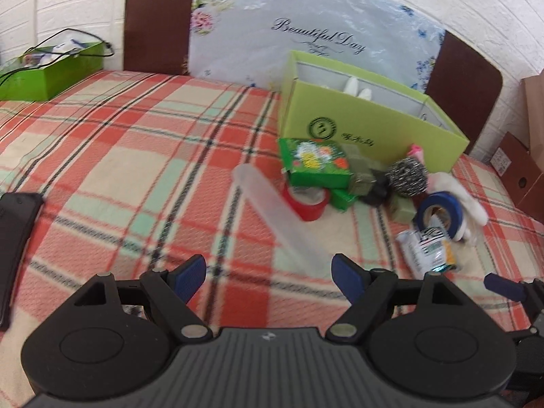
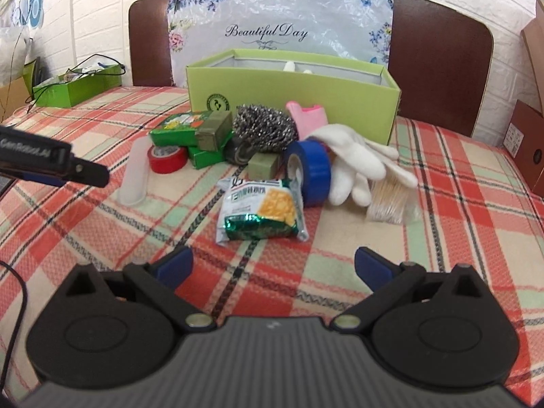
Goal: Organize objects
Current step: 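Grasp the snack packet with the right gripper while the left grasps the frosted tube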
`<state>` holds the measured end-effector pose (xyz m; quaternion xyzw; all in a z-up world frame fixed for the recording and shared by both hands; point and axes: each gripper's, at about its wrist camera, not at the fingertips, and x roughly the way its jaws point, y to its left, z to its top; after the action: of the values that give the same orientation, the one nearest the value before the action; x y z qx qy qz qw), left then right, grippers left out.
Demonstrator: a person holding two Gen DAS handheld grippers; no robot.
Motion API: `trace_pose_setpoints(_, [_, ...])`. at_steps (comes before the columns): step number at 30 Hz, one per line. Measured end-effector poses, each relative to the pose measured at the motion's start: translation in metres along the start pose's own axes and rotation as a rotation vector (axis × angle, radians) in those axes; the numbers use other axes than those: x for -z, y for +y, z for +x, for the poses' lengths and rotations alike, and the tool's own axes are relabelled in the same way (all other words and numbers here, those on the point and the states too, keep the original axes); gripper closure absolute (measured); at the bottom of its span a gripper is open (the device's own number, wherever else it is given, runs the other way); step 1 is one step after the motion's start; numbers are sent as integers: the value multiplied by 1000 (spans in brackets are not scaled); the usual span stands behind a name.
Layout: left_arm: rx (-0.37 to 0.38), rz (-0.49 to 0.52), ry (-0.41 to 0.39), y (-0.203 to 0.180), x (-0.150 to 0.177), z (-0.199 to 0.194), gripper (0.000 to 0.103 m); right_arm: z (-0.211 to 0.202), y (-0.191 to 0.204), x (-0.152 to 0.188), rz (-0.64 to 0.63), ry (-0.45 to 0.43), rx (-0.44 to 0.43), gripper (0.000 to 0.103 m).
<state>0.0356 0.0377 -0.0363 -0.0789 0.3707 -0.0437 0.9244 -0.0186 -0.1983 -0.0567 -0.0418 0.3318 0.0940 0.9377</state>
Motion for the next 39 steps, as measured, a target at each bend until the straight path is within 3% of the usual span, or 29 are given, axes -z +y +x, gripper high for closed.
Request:
trace_pose_setpoints(3, [-10,-29,18,6,-3,6,19,7,3,-3,3,5,-14,0])
trace_pose_setpoints(7, [33,-84,12,2,-15,17,19,15,8,-12,-8,-6,-24,0])
trace_pose_setpoints(9, [37,-73,7,-8,-21,27,19,21,8,-18,-8,-13,-17,6])
trace_pose_setpoints(12, [27,-37,13,-21,-28,44,20,30,7,-26,3,-13,-19,15])
trace_pose_setpoints(14, [18,-27,27,-24,-30,55,20,36,5,-28,24,3,-14,44])
trace_pose_setpoints(17, [13,-12,38,-23,-30,63,26,32,6,-25,17,3,-24,51])
trace_pose_setpoints(21, [5,4,20,-14,-26,57,49,16,13,-15,-27,20,-64,51])
trace_pose_setpoints(23, [28,7,28,-6,-25,53,66,9,15,-10,-45,26,-87,51])
trace_pose_setpoints(25, [59,33,53,1,-22,45,69,4,18,-7,-65,28,-100,51])
trace_pose_setpoints(28, [48,83,81,10,-15,32,71,1,21,-4,-74,21,-108,48])
trace_pose_setpoints(30, [40,63,73,16,-14,25,71,1,21,-3,-63,22,-111,43])
trace_pose_setpoints(31, [28,48,63,17,-15,24,65,1,21,-3,-62,24,-112,43])
trace_pose_setpoints(32, [14,41,55,17,-16,24,53,1,21,-2,-60,25,-111,43])
trace_pose_setpoints(33, [6,47,48,16,-18,26,51,1,21,-2,-58,25,-111,43])
trace_pose_setpoints(39, [30,85,77,4,-23,42,53,1,17,-1,-38,29,-111,41])
